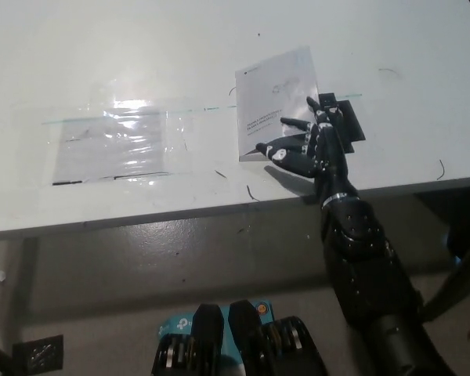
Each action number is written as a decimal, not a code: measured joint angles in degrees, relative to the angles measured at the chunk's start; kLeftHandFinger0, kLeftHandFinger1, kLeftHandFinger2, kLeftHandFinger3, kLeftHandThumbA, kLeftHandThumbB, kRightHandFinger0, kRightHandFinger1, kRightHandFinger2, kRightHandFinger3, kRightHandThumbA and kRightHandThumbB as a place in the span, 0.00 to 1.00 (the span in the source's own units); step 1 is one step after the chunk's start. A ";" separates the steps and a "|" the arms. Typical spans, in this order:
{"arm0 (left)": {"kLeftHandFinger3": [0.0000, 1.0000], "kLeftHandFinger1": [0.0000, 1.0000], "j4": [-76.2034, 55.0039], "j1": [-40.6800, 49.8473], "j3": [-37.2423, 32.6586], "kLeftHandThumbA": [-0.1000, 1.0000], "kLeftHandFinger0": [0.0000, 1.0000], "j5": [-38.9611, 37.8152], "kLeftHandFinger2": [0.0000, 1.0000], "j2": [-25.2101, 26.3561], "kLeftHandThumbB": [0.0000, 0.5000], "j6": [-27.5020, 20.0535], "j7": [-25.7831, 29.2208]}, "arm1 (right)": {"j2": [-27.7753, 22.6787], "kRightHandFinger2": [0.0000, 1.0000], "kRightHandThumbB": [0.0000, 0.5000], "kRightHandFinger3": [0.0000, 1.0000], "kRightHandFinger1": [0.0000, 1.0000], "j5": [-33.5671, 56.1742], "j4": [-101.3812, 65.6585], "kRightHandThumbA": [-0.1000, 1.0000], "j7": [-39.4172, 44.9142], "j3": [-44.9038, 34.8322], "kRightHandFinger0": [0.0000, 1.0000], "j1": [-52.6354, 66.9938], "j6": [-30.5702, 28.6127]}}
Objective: The robot uses its right hand to slide under the cover of the book kept in the middle of the desk and open it
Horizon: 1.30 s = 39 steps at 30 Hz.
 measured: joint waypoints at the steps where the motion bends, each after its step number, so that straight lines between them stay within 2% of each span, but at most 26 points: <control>1: 0.64 0.58 0.11 0.03 0.01 0.59 0.55 0.04 0.59 -0.01 0.00 -0.07 0.01 | -0.24 0.69 0.13 1.00 0.67 0.00 -0.14 1.00 0.27 0.04 0.52 -0.13 0.00; 3: 0.63 0.58 0.14 0.15 0.01 0.58 0.56 0.14 0.59 -0.02 0.00 -0.09 0.01 | -0.65 0.69 0.12 1.00 0.66 0.00 -0.43 1.00 0.72 0.04 0.50 -0.15 0.02; 4: 0.63 0.59 0.23 0.19 0.01 0.58 0.58 0.14 0.59 -0.02 0.00 -0.14 0.00 | -0.79 0.69 0.08 1.00 0.66 0.00 -0.47 1.00 0.90 0.03 0.50 -0.16 0.02; 7: 0.61 0.57 0.49 0.18 0.03 0.56 0.56 0.12 0.57 -0.04 0.00 -0.17 0.01 | -1.12 0.68 0.09 1.00 0.64 0.00 -0.51 1.00 1.43 0.06 0.49 -0.16 0.02; 11: 0.63 0.59 1.11 0.12 0.01 0.58 0.58 0.13 0.59 -0.04 0.00 -0.40 0.00 | -1.17 0.68 0.09 1.00 0.65 -0.05 -1.02 0.94 1.92 0.22 0.50 -0.17 0.04; 13: 0.63 0.59 1.11 0.12 -0.01 0.58 0.58 0.17 0.58 -0.04 0.00 -0.40 0.01 | -1.15 0.67 0.11 0.99 0.65 -0.10 -1.33 0.94 2.20 0.34 0.50 -0.20 0.05; 14: 0.64 0.59 1.11 0.10 -0.01 0.60 0.58 0.19 0.58 -0.04 0.03 -0.40 0.01 | -1.14 0.65 0.20 0.97 0.64 -0.14 -1.39 0.95 2.33 0.40 0.48 -0.24 0.04; 15: 0.64 0.59 1.07 0.10 -0.02 0.61 0.58 0.21 0.58 -0.04 0.02 -0.40 0.01 | -1.11 0.65 0.24 0.96 0.64 -0.20 -1.35 0.95 2.43 0.58 0.48 -0.33 0.04; 18: 0.62 0.58 1.09 0.01 -0.18 0.61 0.57 0.31 0.56 -0.02 0.02 -0.44 0.01 | -1.03 0.65 0.30 0.96 0.64 -0.35 -1.29 0.94 2.65 1.21 0.47 -0.73 0.04; 19: 0.60 0.57 1.09 -0.03 -0.23 0.61 0.57 0.34 0.54 -0.02 0.01 -0.44 0.01 | -1.00 0.65 0.35 0.95 0.63 -0.39 -1.21 0.94 2.78 1.45 0.46 -0.96 0.04; 20: 0.61 0.56 1.08 -0.09 -0.27 0.62 0.57 0.39 0.53 -0.02 0.00 -0.43 0.02 | -0.96 0.66 0.30 0.94 0.63 -0.48 -1.14 0.94 2.94 1.65 0.46 -1.14 0.04; 25: 0.57 0.52 1.10 -0.53 -0.39 0.63 0.53 1.14 0.50 0.19 0.00 -0.43 0.08 | -0.55 0.68 0.21 0.91 0.64 -1.66 0.35 0.93 3.60 3.38 0.46 -2.96 0.02; 26: 0.57 0.53 1.07 -0.62 -0.39 0.63 0.54 1.33 0.50 0.21 0.00 -0.39 0.17 | -0.42 0.69 0.25 0.93 0.64 -1.90 0.90 0.97 3.71 3.80 0.46 -3.56 -0.02; 30: 0.56 0.53 1.06 -0.89 -0.46 0.63 0.54 1.68 0.51 0.20 0.00 -0.25 0.50 | -0.35 0.68 0.30 0.93 0.62 -3.27 3.06 1.00 4.43 5.75 0.44 -5.68 -0.38; 31: 0.55 0.52 1.04 -0.95 -0.47 0.63 0.54 1.74 0.49 0.20 0.00 -0.19 0.54 | -0.35 0.68 0.22 0.92 0.63 -3.71 3.69 0.99 4.61 6.19 0.45 -6.13 -0.55; 32: 0.56 0.53 1.04 -1.11 -0.48 0.62 0.55 1.85 0.50 0.20 0.00 -0.13 0.59 | -0.36 0.67 0.20 0.91 0.63 -4.09 4.19 0.97 4.74 6.62 0.46 -6.56 -0.76; 34: 0.57 0.53 1.05 -1.36 -0.49 0.63 0.56 2.04 0.50 0.19 0.04 -0.01 0.81 | -0.35 0.66 0.20 0.92 0.63 -4.74 5.32 0.97 4.98 7.35 0.47 -7.53 -1.29; 36: 0.55 0.53 1.05 -1.56 -0.54 0.64 0.57 2.32 0.49 0.19 0.01 0.07 1.16 | -0.37 0.65 0.25 0.91 0.63 -5.53 6.55 0.97 5.17 8.11 0.48 -8.64 -2.11; 39: 0.55 0.54 1.03 -1.69 -0.82 0.64 0.57 2.63 0.49 0.19 0.01 0.16 1.42 | -0.27 0.61 0.22 0.87 0.60 -6.58 8.33 0.91 5.31 8.88 0.46 -10.22 -3.30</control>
